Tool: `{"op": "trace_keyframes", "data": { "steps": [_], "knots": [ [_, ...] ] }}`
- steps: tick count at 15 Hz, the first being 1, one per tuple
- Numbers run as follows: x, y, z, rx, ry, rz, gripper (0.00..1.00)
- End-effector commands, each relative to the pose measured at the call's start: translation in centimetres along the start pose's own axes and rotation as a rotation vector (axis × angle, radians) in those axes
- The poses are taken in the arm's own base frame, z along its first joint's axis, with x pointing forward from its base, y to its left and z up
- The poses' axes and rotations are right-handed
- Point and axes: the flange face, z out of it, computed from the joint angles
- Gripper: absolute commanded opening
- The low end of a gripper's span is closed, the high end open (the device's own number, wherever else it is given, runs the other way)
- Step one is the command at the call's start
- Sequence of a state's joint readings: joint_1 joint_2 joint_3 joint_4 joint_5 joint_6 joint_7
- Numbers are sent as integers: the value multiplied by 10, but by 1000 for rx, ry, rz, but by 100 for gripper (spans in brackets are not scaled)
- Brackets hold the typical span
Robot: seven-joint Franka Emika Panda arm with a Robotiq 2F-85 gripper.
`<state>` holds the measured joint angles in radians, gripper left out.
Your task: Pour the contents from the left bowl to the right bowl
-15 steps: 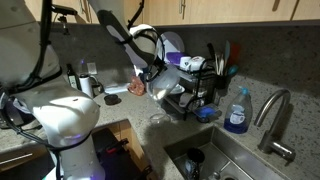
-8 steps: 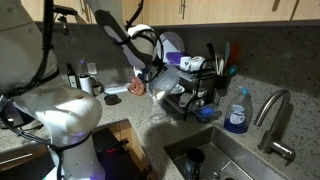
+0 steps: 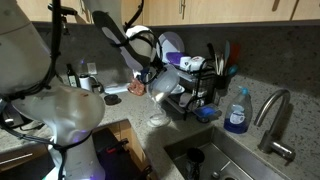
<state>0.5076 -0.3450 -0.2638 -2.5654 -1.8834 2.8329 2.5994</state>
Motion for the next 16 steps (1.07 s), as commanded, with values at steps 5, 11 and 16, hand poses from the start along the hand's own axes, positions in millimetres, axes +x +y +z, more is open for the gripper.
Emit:
{"op": "trace_keyframes", "data": {
  "steps": [5,11,16],
  "knots": [
    [-3,7,-11,12,45,-12,1],
    [-8,11,-9,17,57,-25,1],
    [-13,12,-7,25,85,-40,1]
  ]
}}
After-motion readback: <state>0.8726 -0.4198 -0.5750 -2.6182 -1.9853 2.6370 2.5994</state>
